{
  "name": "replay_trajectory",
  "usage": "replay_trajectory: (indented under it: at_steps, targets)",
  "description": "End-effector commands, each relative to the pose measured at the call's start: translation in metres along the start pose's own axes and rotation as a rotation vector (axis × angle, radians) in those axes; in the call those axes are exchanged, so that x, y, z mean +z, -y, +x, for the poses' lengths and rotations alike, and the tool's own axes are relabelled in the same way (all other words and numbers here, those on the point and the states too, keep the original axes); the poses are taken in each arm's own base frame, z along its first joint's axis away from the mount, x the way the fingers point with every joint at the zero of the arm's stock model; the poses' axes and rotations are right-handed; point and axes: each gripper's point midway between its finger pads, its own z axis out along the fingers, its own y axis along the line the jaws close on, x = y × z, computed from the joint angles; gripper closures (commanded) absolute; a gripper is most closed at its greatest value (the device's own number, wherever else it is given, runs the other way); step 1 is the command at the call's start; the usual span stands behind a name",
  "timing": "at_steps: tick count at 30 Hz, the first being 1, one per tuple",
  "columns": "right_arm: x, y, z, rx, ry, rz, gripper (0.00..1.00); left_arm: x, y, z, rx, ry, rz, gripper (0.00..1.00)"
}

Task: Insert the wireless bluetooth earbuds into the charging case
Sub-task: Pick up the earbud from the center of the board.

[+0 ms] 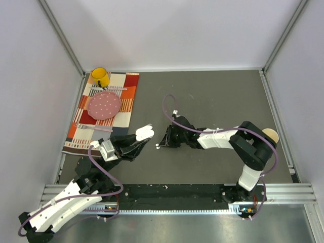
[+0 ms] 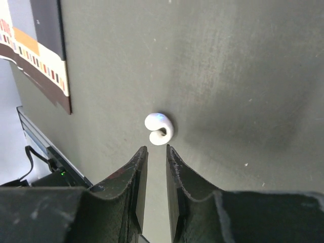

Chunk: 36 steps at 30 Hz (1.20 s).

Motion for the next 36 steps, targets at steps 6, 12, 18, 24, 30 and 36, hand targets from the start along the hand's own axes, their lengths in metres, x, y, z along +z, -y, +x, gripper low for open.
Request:
replay_trajectory:
  at_steps: [6,12,18,24,30,36]
  targets:
    - [-0.014,-0.021,-0.023,-0.046,0.072,-0.042,0.77,0.002,0.001,-0.008,-0.005,0.038,0.004,1.0]
    - [-0.004,-0.011,-0.019,-0.033,0.05,-0.001,0.77,0.002,0.001,-0.009,-0.006,0.038,0.003,1.0]
    - [0.007,-0.006,-0.017,-0.029,0.035,0.011,0.76,0.002,0.001,-0.01,-0.003,0.04,0.003,1.0]
    - [0.013,-0.006,-0.016,-0.028,0.026,0.003,0.76,0.002,0.001,-0.009,-0.004,0.035,0.001,1.0]
    - [0.016,-0.003,-0.012,-0.023,0.01,0.004,0.76,0.001,0.0,-0.008,-0.006,0.032,0.0,1.0]
    - [0.02,0.0,-0.009,-0.018,0.0,0.009,0.76,0.001,0.0,-0.006,-0.007,0.029,-0.003,1.0]
